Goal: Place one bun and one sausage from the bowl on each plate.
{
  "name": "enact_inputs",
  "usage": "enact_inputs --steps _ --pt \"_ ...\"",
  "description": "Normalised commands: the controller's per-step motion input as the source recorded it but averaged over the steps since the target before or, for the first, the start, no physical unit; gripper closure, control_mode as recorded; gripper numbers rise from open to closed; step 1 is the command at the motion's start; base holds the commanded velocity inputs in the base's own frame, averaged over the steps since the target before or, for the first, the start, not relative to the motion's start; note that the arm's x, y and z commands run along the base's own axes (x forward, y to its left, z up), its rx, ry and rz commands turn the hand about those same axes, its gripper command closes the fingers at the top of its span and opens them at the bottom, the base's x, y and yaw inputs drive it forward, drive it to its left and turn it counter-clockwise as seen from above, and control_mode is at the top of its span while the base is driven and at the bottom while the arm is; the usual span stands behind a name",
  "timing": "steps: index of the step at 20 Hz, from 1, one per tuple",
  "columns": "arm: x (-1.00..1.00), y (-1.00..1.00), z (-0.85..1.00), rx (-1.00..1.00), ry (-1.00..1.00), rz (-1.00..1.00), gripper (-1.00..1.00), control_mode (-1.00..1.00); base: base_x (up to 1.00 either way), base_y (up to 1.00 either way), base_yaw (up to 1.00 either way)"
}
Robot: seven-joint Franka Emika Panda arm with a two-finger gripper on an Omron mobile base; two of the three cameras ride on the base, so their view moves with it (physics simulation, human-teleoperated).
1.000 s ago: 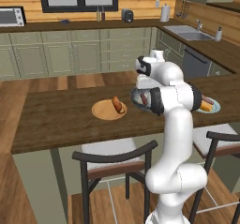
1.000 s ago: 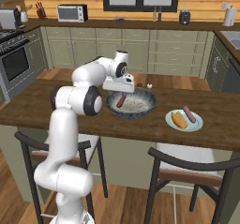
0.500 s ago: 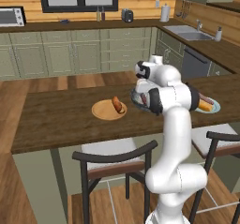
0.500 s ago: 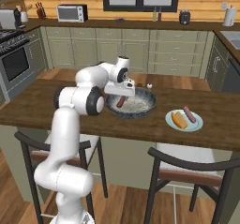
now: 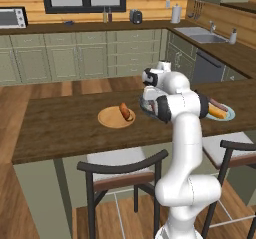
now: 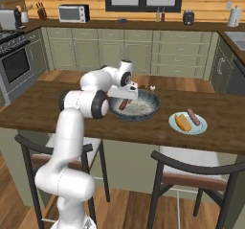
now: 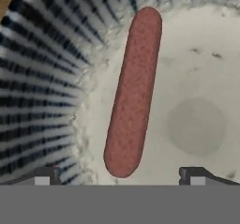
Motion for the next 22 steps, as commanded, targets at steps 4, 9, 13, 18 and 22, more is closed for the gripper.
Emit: enact_inputs --steps 4,9,13,18,22 --pt "0.23 0.00 -0.14 0.00 0.00 0.00 -1.00 -1.00 0.00 0.00 0.00" --pt "0.00 0.00 -0.18 0.00 0.00 0.00 -1.00 -1.00 0.00 0.00 0.00" --pt "0.00 0.00 -0.17 0.00 0.00 0.00 -1.00 -1.00 0.00 0.00 0.00" --pt "0.00 0.00 -0.24 0.00 0.00 0.00 -1.00 -1.00 0.00 0.00 0.00" --pt "0.00 0.00 -0.30 0.00 0.00 0.00 -1.00 -1.00 0.00 0.00 0.00"
